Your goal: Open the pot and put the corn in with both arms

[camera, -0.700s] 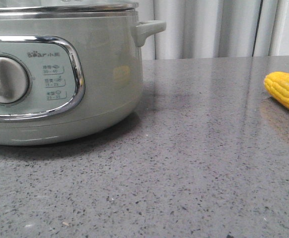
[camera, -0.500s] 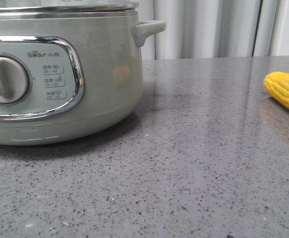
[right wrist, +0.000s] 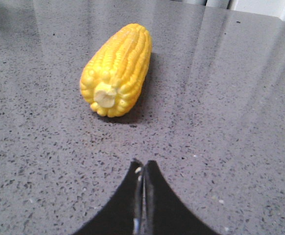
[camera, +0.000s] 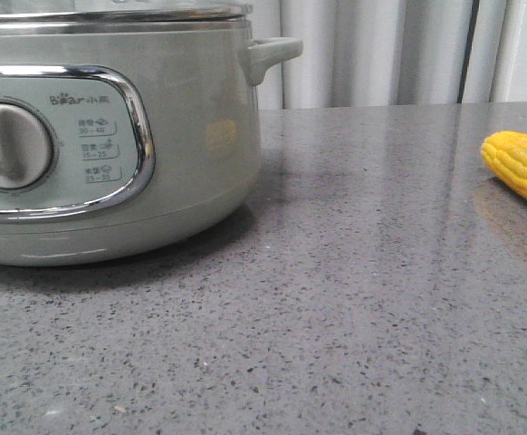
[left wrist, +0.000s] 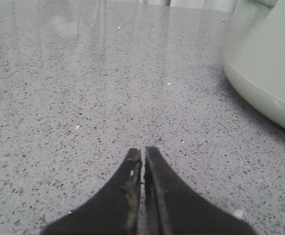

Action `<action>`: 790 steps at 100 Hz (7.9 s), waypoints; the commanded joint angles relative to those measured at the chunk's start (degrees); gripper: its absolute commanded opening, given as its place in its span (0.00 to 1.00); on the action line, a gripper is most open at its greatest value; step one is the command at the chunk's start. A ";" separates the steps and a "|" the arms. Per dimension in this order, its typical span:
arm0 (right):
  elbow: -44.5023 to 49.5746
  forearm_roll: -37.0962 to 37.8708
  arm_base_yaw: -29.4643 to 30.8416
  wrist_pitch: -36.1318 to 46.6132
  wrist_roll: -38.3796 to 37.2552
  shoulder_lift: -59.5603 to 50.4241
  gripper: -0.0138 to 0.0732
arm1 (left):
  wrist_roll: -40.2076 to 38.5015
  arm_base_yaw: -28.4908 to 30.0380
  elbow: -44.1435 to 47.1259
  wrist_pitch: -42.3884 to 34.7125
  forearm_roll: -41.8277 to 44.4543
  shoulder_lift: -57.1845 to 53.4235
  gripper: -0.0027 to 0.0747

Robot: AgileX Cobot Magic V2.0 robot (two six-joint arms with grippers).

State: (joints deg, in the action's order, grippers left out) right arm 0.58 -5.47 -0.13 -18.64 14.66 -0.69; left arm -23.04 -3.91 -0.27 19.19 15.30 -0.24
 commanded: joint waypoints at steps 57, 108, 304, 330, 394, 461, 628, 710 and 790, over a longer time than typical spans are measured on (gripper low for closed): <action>0.98 -0.54 0.15 12.08 0.24 -1.12 0.08 | -0.39 -0.29 1.54 -3.11 0.44 -0.93 0.01; 0.98 -34.20 0.05 20.95 -0.12 -1.12 0.08 | -1.06 -0.29 1.54 -21.95 -15.30 -0.93 0.01; -32.30 -18.15 -1.48 -7.16 -0.02 22.08 0.69 | 15.61 -20.72 -47.56 -9.10 -13.45 46.19 0.59; -32.30 -18.10 -1.48 -7.16 -0.02 22.08 0.69 | 15.61 -27.38 -47.94 -20.78 -9.94 55.85 0.75; -32.30 -18.10 -1.48 -7.16 -0.02 22.08 0.69 | 15.61 -27.62 -47.94 -33.03 -16.14 71.05 0.68; -32.30 -18.10 -1.48 -7.16 -0.02 22.08 0.69 | 15.62 -27.62 -52.90 -37.70 -16.71 62.79 0.23; -32.30 -17.65 -3.55 -7.35 -0.02 22.08 0.69 | 15.49 21.79 -35.15 -35.27 -16.36 66.37 0.24; -33.26 -18.55 -3.55 -9.23 -0.02 27.62 0.69 | 15.49 18.11 -35.15 -33.47 -20.01 61.79 0.55; -55.01 -8.73 -0.17 -15.45 -4.70 77.67 0.67 | 15.49 2.45 -35.15 -19.52 -16.17 23.96 0.55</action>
State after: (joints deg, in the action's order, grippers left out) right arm -52.51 -14.20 -0.77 -35.83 10.20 76.45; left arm -7.20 -1.02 -33.58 1.82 -1.41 24.33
